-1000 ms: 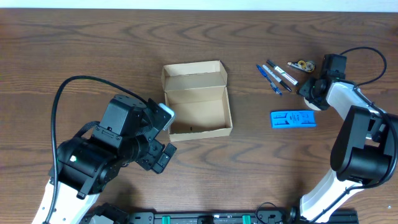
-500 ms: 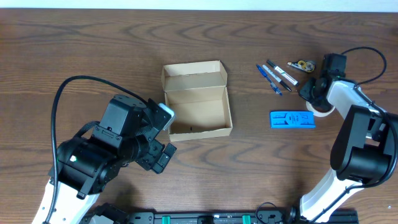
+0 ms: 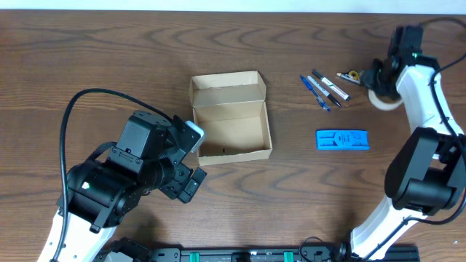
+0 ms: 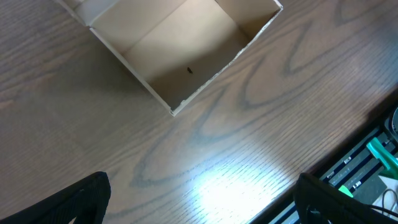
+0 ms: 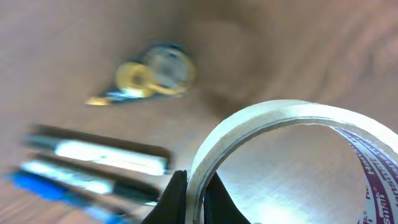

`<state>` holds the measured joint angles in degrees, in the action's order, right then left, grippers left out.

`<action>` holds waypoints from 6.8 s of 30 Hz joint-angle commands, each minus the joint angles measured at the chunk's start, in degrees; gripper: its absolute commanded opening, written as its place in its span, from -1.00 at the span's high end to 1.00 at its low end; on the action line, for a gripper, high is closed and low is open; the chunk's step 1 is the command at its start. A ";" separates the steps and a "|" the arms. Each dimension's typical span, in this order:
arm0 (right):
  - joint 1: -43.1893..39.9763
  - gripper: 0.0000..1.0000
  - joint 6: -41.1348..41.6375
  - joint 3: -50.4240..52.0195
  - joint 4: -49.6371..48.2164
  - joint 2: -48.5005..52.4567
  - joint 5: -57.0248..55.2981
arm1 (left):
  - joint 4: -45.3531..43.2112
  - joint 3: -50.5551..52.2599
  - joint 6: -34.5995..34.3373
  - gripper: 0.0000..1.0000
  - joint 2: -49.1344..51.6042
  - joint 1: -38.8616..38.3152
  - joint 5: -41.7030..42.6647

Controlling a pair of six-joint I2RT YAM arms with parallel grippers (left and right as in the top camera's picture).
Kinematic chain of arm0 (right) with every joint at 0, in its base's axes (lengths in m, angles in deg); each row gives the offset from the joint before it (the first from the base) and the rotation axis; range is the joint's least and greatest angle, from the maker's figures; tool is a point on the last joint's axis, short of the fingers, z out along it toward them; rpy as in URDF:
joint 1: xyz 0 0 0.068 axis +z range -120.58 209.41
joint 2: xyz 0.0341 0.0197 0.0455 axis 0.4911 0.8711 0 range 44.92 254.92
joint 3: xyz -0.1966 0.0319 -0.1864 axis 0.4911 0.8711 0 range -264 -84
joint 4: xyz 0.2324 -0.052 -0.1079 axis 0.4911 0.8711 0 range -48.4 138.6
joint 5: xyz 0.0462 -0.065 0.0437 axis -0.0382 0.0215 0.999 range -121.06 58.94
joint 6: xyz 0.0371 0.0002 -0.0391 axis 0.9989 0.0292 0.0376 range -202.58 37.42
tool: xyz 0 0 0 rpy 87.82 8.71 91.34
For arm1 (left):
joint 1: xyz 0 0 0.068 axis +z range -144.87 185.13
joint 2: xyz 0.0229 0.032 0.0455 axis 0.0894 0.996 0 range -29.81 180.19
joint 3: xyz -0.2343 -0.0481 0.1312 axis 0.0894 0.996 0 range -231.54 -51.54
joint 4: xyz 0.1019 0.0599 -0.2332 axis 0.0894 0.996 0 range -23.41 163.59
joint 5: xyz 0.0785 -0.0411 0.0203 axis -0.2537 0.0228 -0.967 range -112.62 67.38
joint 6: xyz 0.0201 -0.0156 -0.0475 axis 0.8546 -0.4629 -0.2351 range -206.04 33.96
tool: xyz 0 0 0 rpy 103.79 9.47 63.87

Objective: Pack container
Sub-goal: 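Carry the tape roll with the right gripper over the box, then lower the tape into the box and open the right gripper, then move the right gripper to the blue eraser holder and grasp it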

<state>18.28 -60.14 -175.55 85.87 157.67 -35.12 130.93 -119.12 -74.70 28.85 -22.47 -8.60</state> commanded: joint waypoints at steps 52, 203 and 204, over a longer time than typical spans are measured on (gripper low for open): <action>52.04 0.98 5.44 3.17 9.42 -6.69 3.89 | 0.15 -0.09 -0.66 -0.91 -0.22 0.04 0.39; 5.31 -0.90 55.23 25.49 7.32 -10.84 4.94 | 4.46 -2.14 19.98 -0.90 -5.53 15.21 15.43; 5.25 -0.89 55.28 25.42 7.34 -10.54 4.98 | 4.44 -2.14 19.98 -0.90 -5.53 15.21 15.43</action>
<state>23.96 -5.56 -149.54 93.21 145.84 -30.35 135.21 -119.73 -55.73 23.43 -7.65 5.95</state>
